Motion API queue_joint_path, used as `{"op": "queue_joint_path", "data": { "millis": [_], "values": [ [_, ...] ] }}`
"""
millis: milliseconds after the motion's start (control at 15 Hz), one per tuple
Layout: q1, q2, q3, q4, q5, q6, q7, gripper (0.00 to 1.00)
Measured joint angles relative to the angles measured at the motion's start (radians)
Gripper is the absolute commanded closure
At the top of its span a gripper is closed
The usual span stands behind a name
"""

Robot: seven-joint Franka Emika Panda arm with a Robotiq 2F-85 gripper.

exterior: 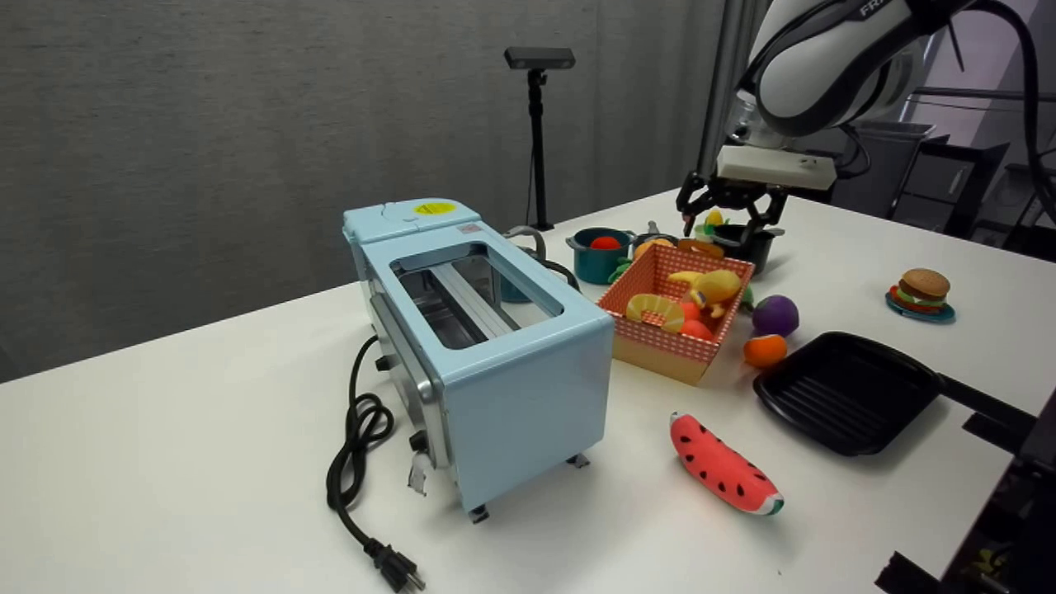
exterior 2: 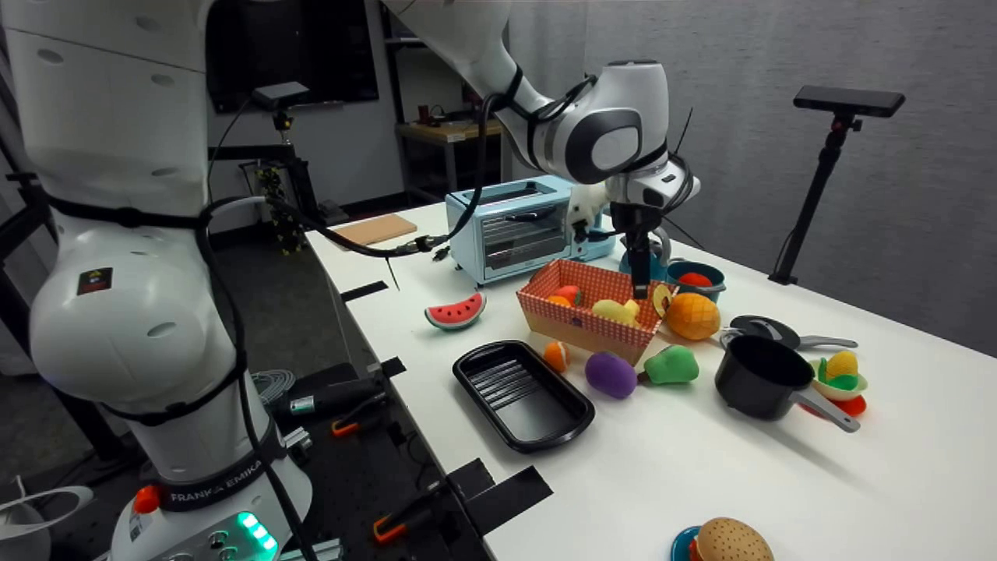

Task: Remove the banana plush toy from the box and place it on the table

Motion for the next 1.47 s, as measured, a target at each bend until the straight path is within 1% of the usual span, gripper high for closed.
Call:
{"op": "queue_joint_path", "data": {
  "millis": [533, 1133, 1467],
  "values": [
    [0.007, 0.092, -0.005, 0.051, -0.024, -0.015, 0.001, 0.0],
    [0.016, 0.177, -0.021, 0.144, -0.027, -0.102, 0.007, 0.0],
    [0.051, 0.22, -0.021, 0.201, -0.049, -0.147, 0.007, 0.0]
  ]
}}
